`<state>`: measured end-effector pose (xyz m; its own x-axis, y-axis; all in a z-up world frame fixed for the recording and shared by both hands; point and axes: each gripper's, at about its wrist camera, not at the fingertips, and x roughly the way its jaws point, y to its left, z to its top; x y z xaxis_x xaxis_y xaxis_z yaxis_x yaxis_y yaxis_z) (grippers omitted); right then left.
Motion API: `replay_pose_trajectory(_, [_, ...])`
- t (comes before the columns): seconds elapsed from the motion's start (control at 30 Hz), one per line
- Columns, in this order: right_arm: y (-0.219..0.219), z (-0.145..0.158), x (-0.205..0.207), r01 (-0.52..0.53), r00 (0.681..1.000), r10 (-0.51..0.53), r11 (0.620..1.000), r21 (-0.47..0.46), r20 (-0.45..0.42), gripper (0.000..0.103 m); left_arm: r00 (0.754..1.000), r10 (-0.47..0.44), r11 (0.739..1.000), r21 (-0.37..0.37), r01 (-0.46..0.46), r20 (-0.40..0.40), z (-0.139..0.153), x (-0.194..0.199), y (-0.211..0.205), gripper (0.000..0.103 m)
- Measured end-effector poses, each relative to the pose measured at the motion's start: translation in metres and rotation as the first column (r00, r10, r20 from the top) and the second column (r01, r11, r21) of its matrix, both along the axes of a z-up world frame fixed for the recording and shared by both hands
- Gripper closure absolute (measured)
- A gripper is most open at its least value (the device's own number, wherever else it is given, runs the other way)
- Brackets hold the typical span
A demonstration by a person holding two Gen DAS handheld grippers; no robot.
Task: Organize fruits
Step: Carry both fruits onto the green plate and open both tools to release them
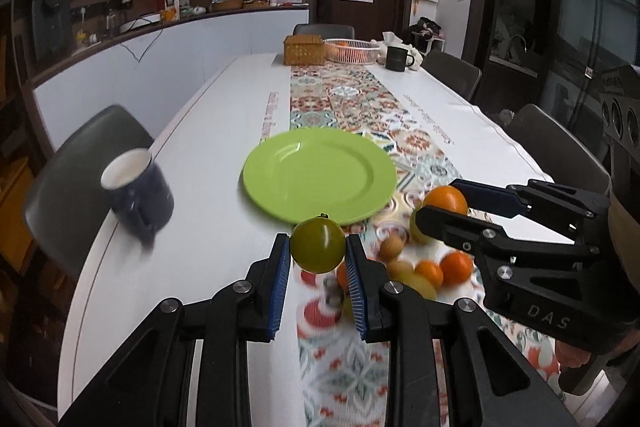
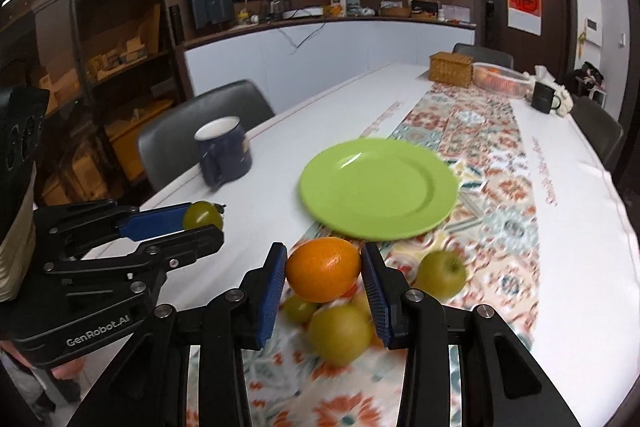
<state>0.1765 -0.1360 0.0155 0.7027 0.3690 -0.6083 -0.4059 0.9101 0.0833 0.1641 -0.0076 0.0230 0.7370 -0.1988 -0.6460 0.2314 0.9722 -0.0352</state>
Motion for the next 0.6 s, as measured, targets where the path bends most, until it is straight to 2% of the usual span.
replay_pose_trajectory(0.3, [-0.011,0.014,0.062,0.026,0.999,-0.025,1.000,0.005,-0.020,0.064,1.000,-0.011,1.000,-0.018,0.010,-0.028,0.007,0.056,-0.007,0.075])
replay_pose_trajectory(0.6, [-0.010,-0.017,0.119,0.030,0.990,-0.032,0.999,-0.017,-0.137,0.064,0.990,-0.017,0.999,-0.042,0.011,-0.137,-0.024,0.109,-0.008,0.075])
